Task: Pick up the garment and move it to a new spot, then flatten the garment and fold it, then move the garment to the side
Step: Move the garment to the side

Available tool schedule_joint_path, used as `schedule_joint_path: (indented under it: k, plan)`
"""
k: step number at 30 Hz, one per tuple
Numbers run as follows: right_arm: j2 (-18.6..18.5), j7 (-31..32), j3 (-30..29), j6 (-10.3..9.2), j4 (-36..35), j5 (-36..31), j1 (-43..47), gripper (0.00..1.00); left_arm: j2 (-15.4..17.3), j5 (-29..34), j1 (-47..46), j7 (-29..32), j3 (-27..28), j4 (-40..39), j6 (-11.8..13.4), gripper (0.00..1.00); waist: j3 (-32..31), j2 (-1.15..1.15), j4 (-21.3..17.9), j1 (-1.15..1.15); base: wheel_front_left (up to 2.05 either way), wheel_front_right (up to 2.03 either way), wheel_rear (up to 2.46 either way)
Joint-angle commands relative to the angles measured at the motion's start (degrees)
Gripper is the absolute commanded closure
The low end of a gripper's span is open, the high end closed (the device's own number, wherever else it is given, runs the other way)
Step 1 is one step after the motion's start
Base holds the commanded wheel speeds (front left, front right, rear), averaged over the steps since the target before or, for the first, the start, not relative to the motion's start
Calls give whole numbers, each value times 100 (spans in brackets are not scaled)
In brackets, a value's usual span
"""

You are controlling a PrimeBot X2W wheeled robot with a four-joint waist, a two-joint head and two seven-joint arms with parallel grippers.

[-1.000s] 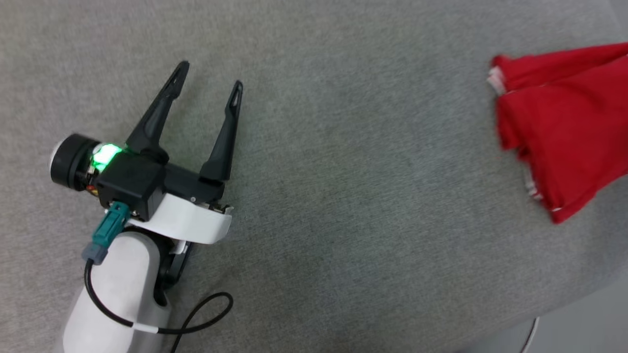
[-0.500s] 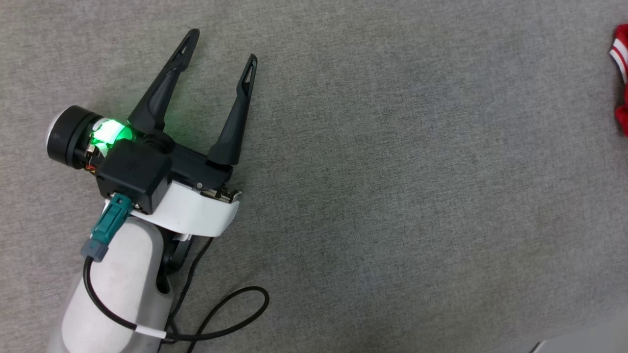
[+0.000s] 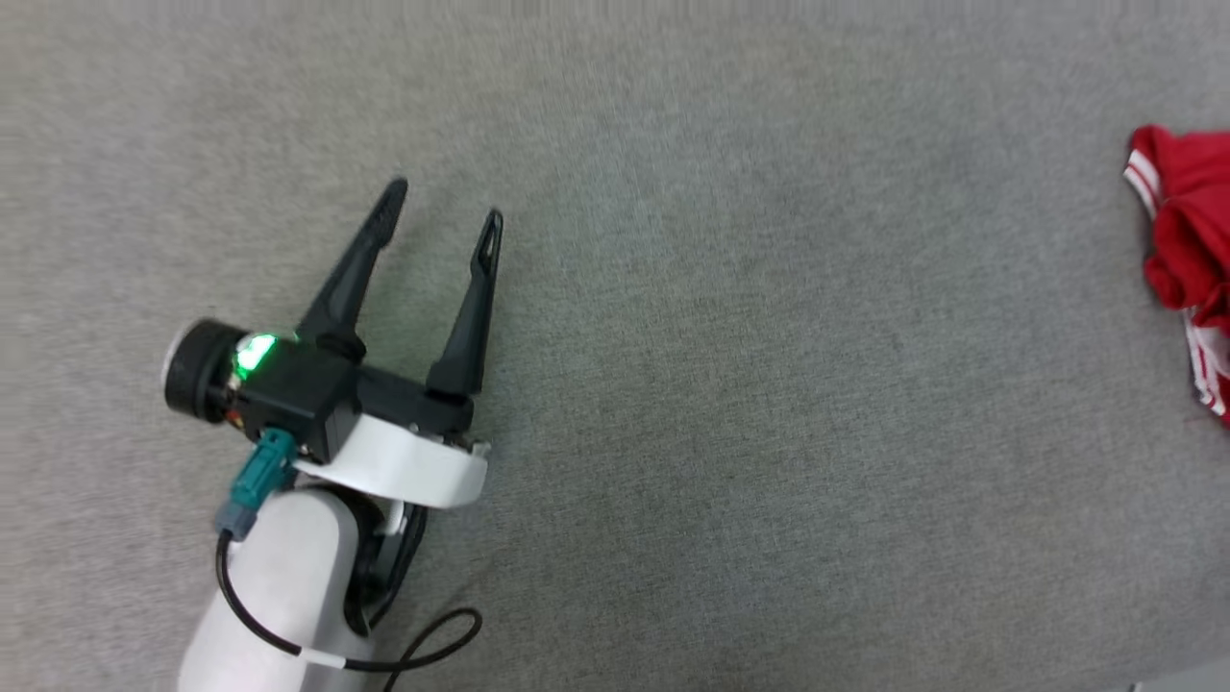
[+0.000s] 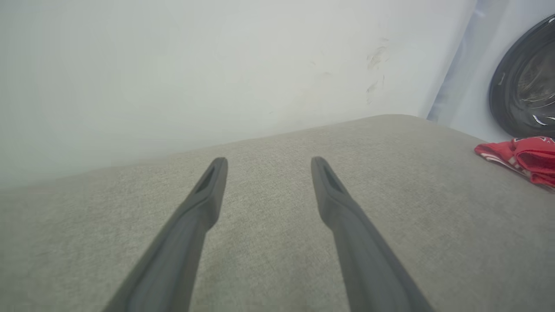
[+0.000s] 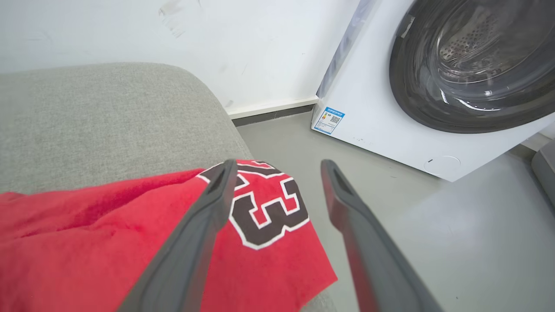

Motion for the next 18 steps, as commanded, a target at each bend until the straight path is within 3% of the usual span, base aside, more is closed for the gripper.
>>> schedule_joint_path:
  k: [1,7,13,18]
  plan:
    - [60,-106,110,-9,14,85,214,0,-43,-55,169,-36,12,72,44,0,-501,0,168,0,0,0,0]
    - [256,-394,536,-8,-255,568,1089,0,-249,-218,679,-93,49,420,155,0,-1312,0,440,0,0,0,0]
    - [542,-471,717,-8,-984,860,2100,0,-355,-307,1117,-116,146,641,264,0,-1890,0,773,0,0,0,0]
    - [1312,-473,617,-8,-2199,523,3285,0,-407,-395,1580,-122,344,794,365,0,-2407,0,1154,0,0,0,0]
